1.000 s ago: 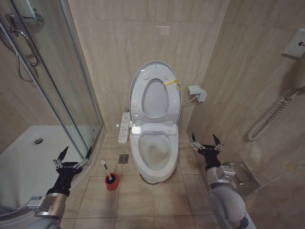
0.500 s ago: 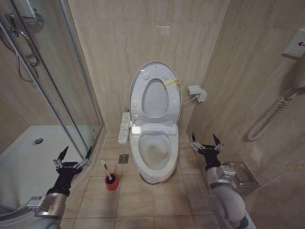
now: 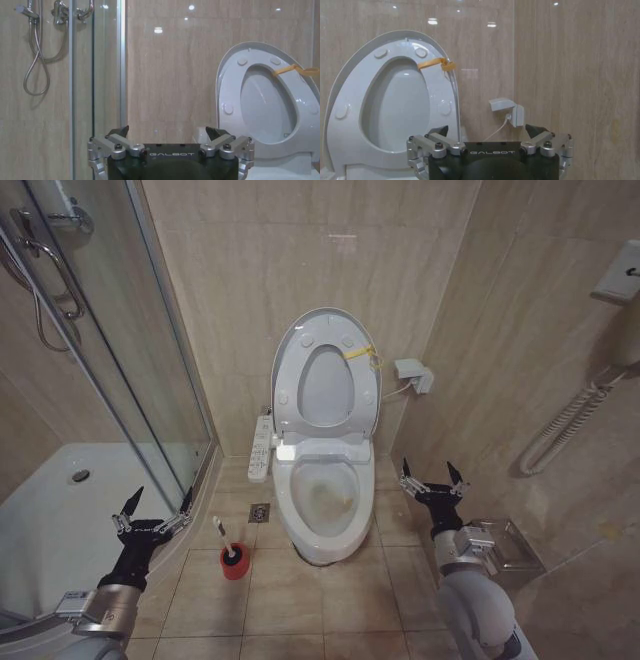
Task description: Open the toilet lid, clean the toilet bowl with a toilet brush, close the toilet lid, and flush.
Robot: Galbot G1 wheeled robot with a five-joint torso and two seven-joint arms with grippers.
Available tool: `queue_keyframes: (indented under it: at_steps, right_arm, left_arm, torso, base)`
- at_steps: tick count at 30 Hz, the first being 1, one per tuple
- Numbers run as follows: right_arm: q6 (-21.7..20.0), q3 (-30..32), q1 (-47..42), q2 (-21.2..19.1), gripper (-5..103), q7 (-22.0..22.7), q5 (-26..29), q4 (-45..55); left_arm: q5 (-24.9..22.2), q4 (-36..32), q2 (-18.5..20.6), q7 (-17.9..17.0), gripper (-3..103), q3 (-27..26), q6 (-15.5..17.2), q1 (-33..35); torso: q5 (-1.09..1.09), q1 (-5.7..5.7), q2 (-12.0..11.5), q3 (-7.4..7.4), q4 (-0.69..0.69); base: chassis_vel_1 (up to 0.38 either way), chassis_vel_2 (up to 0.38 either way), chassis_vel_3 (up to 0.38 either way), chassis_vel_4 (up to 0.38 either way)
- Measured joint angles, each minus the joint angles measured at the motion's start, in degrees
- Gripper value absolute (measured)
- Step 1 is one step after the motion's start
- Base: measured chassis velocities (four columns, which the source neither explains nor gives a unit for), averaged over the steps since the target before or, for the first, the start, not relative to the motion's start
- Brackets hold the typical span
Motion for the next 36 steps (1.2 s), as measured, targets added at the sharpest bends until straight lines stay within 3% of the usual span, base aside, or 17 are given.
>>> queue_keyframes:
  at_steps: [36]
  right_arm:
    - [0.0, 0.0, 0.0, -0.01, 100, 0.0, 0.0, 0.0]
  left_arm:
    - [0.0, 0.0, 0.0, 0.0, 100, 0.0, 0.0, 0.04]
  torso:
    - [0.0, -0.04, 0.01, -0.02, 0.01]
  base:
    - [-0.047, 0.015, 0.044, -0.017]
